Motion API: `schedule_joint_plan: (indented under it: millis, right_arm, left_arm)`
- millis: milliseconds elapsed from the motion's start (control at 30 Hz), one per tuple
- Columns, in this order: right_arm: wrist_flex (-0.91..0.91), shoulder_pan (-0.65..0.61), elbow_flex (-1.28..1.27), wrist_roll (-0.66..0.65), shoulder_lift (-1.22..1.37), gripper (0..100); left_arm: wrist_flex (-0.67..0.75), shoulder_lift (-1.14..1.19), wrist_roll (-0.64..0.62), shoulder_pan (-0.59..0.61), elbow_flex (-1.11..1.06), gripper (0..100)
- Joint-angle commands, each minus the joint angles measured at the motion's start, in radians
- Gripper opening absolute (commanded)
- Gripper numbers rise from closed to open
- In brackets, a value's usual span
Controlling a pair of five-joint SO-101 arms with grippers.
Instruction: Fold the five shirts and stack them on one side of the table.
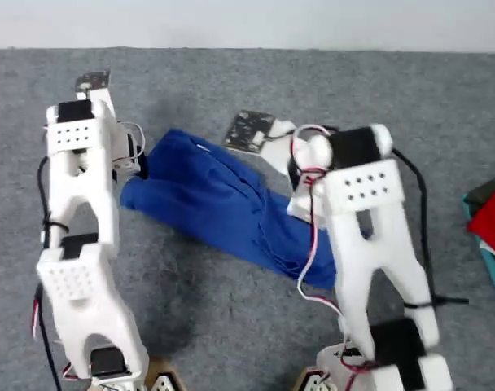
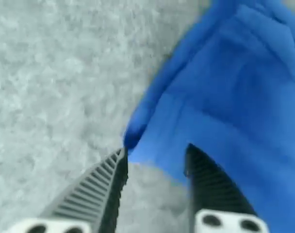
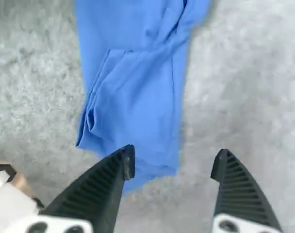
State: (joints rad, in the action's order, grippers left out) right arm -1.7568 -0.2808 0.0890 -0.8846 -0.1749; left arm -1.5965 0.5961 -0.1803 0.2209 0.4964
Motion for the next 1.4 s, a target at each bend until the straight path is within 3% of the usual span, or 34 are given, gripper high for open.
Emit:
schedule_joint_plan:
  millis: [0, 200, 367, 500, 700, 1033, 1367]
  right_arm:
    - [-0.041, 0.067, -0.123, 0.012, -0.108, 26.6]
    - [-0.025, 0.15, -0.46, -0.101, -0.268, 26.6]
    - [0.045, 0.263, -0.661, -0.172, -0.426, 26.6]
    - [0.108, 0.387, -0.74, -0.227, -0.516, 26.6]
    - [0.18, 0.532, -0.773, -0.233, -0.545, 26.6]
    - [0.173, 0.684, -0.775, -0.236, -0.545, 26.6]
    - [0.174, 0.722, -0.833, -0.265, -0.545, 26.6]
  left_arm:
    - [-0.057, 0.207, -0.034, -0.012, 0.225, 20]
    - [-0.161, 0.526, -0.034, -0.015, 0.608, 20]
    - [-0.161, 0.605, -0.031, -0.049, 0.676, 20]
    - [-0.161, 0.543, -0.017, -0.106, 0.619, 16]
    - [-0.161, 0.454, 0.137, -0.226, 0.49, 1]
    - [-0.163, 0.1, 0.144, -0.358, 0.237, 1]
    - [-0.163, -0.342, 0.175, -0.712, -0.134, 1]
